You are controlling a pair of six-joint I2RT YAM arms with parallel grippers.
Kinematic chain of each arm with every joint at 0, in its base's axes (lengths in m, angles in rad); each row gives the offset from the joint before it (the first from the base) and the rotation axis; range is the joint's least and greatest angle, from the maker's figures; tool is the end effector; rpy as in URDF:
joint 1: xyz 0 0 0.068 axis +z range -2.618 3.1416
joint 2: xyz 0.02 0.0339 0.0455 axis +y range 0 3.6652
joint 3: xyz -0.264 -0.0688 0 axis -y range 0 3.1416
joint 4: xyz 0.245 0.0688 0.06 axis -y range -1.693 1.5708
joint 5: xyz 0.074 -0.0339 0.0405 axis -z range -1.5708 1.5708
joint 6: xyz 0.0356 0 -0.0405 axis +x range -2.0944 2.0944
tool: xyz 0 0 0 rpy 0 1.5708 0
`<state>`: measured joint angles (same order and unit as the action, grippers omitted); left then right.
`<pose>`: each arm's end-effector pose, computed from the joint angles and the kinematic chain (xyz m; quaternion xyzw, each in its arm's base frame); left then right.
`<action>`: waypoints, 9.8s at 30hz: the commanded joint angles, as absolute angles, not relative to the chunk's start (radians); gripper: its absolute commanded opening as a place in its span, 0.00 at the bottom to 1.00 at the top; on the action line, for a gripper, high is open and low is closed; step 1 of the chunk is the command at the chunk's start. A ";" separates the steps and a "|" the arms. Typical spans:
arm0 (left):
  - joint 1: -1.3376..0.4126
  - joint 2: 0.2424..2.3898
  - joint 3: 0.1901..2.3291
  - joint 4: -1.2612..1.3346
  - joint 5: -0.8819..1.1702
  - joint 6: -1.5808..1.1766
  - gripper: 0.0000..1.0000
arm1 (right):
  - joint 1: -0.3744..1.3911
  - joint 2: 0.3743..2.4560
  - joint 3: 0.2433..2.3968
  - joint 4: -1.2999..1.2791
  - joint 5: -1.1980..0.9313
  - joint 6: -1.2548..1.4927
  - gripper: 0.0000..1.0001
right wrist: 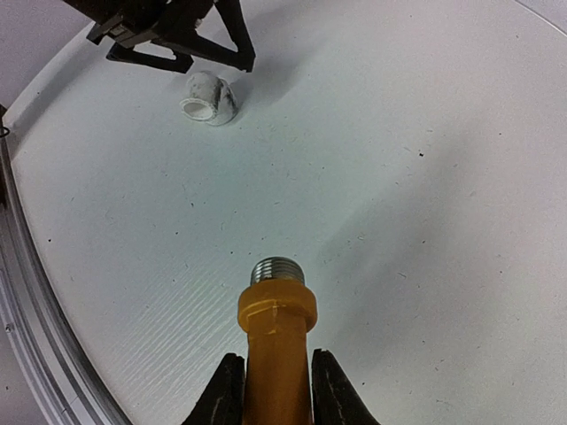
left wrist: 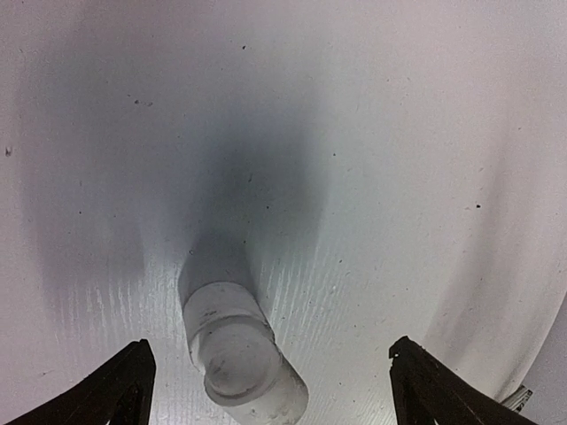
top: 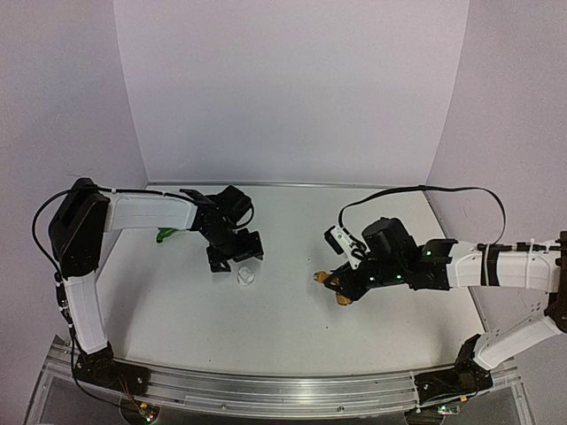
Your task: Install the water faucets
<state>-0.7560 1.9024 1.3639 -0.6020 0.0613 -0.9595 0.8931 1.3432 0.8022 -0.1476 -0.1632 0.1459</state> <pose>0.2843 -0.2710 0.1894 -0.0927 0.9721 -0.1810 0.1169 0.1746 0.2261 0.2266 -0.3613 0.8264 0.2752 0.3328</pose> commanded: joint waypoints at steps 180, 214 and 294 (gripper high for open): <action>-0.748 1.278 1.122 0.203 1.007 -0.413 0.00 | 1.065 1.449 1.420 0.122 -0.530 -0.220 0.00; -0.750 1.364 1.275 0.048 1.096 0.137 0.00 | 1.053 1.529 1.526 0.163 -0.638 0.035 0.00; -0.769 1.264 1.184 -0.014 0.511 1.690 0.00 | 0.494 1.462 1.226 0.376 -0.867 1.067 0.98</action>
